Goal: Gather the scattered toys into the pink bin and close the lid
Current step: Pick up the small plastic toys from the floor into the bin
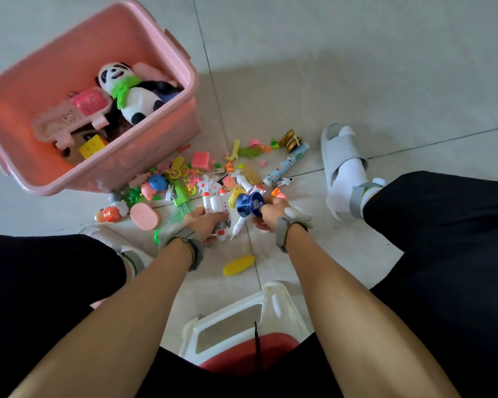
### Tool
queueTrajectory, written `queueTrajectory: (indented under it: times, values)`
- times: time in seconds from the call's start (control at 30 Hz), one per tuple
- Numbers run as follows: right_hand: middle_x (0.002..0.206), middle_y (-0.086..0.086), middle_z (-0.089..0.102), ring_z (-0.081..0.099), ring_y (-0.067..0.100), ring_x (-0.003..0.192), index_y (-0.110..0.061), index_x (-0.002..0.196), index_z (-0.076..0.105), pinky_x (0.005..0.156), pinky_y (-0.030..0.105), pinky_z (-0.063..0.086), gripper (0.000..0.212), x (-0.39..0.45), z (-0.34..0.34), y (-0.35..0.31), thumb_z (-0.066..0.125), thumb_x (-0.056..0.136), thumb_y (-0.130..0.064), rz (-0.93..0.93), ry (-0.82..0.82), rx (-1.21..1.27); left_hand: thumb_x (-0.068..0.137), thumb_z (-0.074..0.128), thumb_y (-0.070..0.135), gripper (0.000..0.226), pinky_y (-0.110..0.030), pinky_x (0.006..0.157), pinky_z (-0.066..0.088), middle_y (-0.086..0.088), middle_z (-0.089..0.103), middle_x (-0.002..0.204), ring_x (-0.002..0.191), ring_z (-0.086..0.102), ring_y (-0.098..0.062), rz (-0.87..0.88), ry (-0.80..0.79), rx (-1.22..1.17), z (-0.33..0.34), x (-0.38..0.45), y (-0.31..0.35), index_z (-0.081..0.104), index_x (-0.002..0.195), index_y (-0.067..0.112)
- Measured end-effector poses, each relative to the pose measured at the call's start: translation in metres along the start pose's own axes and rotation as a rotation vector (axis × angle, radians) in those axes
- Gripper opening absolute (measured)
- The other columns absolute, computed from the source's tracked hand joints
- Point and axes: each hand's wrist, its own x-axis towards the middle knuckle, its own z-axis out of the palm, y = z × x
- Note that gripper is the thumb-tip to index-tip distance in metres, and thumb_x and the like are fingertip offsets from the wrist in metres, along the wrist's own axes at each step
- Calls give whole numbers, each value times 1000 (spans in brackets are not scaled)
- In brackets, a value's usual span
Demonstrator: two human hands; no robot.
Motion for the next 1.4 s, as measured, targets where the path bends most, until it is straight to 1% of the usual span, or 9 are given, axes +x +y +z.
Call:
queueTrajectory:
  times: [0.23, 0.43, 0.53, 0.67, 0.83, 0.93, 1.1, 1.2, 1.4]
  values:
    - [85, 12, 65, 61, 15, 41, -19, 119, 53, 42, 22, 49, 32, -48, 21, -42, 34, 97, -4, -159, -24, -59, 84, 71, 12, 17, -21, 49, 41, 7, 62, 48, 45, 53, -10, 153, 11, 54, -39, -38, 30, 62, 71, 15]
    - [79, 8, 64, 61, 19, 39, -24, 116, 53, 35, 21, 45, 29, -95, 56, -89, 33, 101, -11, -297, -179, -73, 81, 76, 17, 13, -20, 50, 47, -4, 67, 74, 56, 58, -11, 324, 121, 16, -95, -69, 53, 66, 89, 14]
    - [80, 13, 65, 63, 23, 47, -27, 96, 60, 44, 28, 49, 35, -105, 70, -106, 31, 99, -6, -342, -247, -11, 79, 77, 18, 15, -21, 51, 50, 4, 68, 62, 54, 60, -10, 348, 161, 13, -121, -80, 62, 67, 89, 17]
    - [75, 13, 66, 64, 18, 47, -18, 95, 61, 41, 24, 50, 30, -116, 105, -129, 32, 103, -16, -238, -380, 166, 80, 76, 18, 18, -18, 40, 41, -7, 71, 73, 51, 57, -14, 354, 205, -2, -166, -91, 66, 70, 94, 11]
    - [54, 5, 66, 65, 14, 44, -7, 92, 61, 40, 22, 52, 34, -118, 145, -147, 33, 104, -22, -159, -487, 392, 83, 74, 12, 13, -26, 53, 48, -3, 68, 65, 62, 61, -20, 326, 210, -61, -205, -93, 69, 63, 90, 13]
    - [59, 6, 68, 66, 15, 48, -5, 92, 61, 41, 23, 53, 35, -120, 163, -161, 34, 103, -26, -146, -558, 489, 81, 76, 13, 19, -25, 55, 54, -7, 68, 78, 60, 65, -16, 309, 249, -128, -220, -88, 72, 62, 94, 13]
    - [75, 8, 71, 71, 20, 60, -6, 102, 61, 45, 25, 55, 31, -120, 191, -191, 37, 102, -26, -126, -692, 587, 80, 77, 22, 21, -38, 80, 60, -8, 71, 93, 87, 70, -23, 306, 252, -194, -242, -74, 80, 60, 93, 21]
    - [91, 13, 73, 73, 27, 76, -4, 111, 60, 47, 27, 57, 31, -119, 202, -209, 43, 97, -25, -138, -788, 565, 79, 78, 26, 29, -40, 82, 59, -8, 70, 97, 91, 70, -24, 287, 260, -183, -249, -64, 86, 61, 102, 18]
    - [116, 21, 62, 67, 37, 94, -2, 130, 53, 58, 35, 59, 62, -100, 211, -233, 43, 91, -49, -53, -888, 564, 81, 76, 32, 29, -36, 82, 59, -4, 67, 100, 94, 68, -21, 229, 283, -132, -262, -43, 98, 56, 100, 23]
